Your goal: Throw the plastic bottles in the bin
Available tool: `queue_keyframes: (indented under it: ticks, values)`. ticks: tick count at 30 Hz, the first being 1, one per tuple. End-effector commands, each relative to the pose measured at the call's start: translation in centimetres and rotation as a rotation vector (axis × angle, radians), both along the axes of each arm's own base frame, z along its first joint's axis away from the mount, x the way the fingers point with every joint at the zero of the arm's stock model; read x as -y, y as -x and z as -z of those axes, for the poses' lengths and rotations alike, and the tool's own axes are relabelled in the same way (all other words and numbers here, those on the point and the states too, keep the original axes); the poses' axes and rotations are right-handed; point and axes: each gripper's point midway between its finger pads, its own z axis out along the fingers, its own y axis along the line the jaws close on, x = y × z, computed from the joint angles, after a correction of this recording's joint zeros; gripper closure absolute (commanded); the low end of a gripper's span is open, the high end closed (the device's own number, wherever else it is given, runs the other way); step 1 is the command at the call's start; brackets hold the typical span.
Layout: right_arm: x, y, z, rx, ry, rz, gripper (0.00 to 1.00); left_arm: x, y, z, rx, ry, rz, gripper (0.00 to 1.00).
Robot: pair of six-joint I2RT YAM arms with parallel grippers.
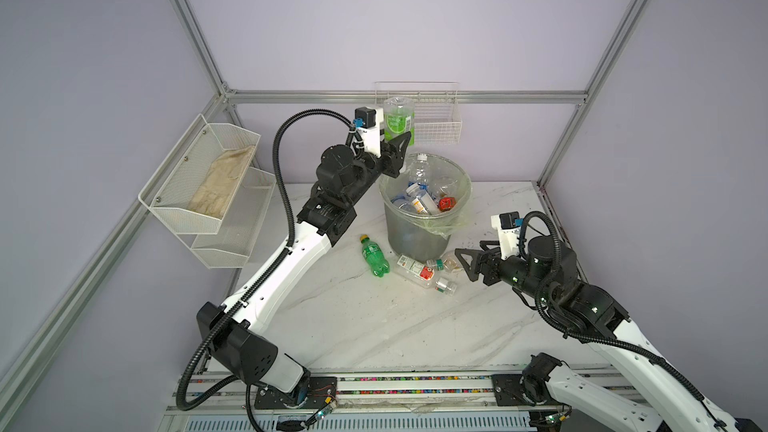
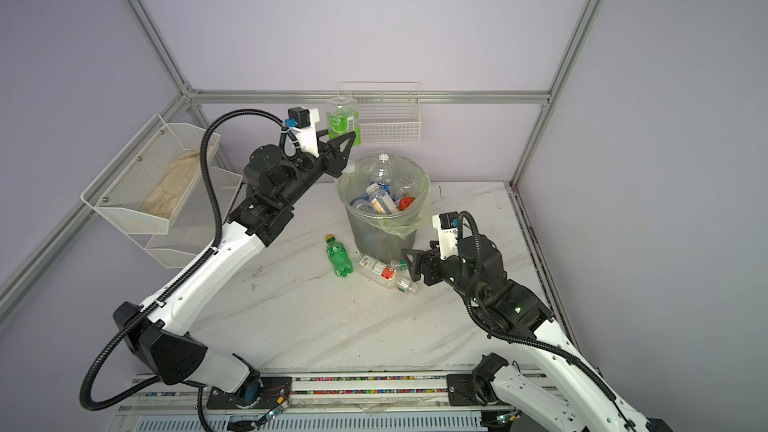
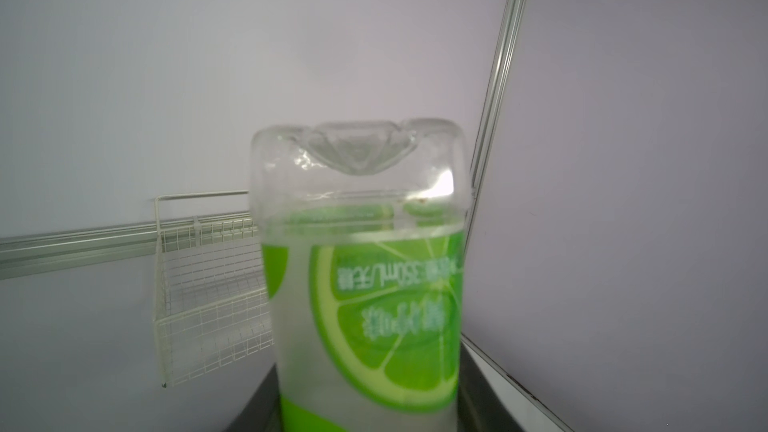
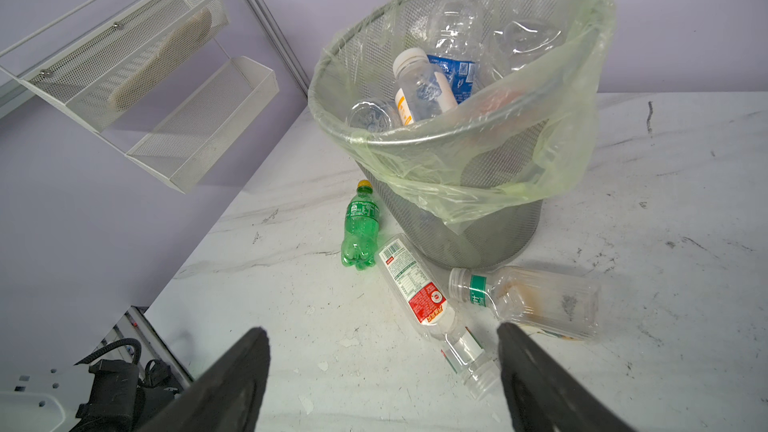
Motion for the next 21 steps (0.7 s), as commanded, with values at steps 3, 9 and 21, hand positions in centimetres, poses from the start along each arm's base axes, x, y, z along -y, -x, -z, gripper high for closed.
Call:
queue_keyframes:
  ticks: [3,9,21]
  values:
    - [-0.1,0.2,0.5,-0.003,0.013,-0.013,0.12,0.7,-2.8,0.6,0.036,-0.081,-0.068,0.66]
    - [-0.2,0.9,-0.1,0.008,-0.007,-0.041,0.12,-0.1,-6.7,6.3,-0.141,-0.239,-0.155,0.01]
    - [-0.8,0.6,0.0,0.011,-0.025,-0.052,0.12,0.1,0.8,-1.4,0.018,-0.207,-0.096,0.00]
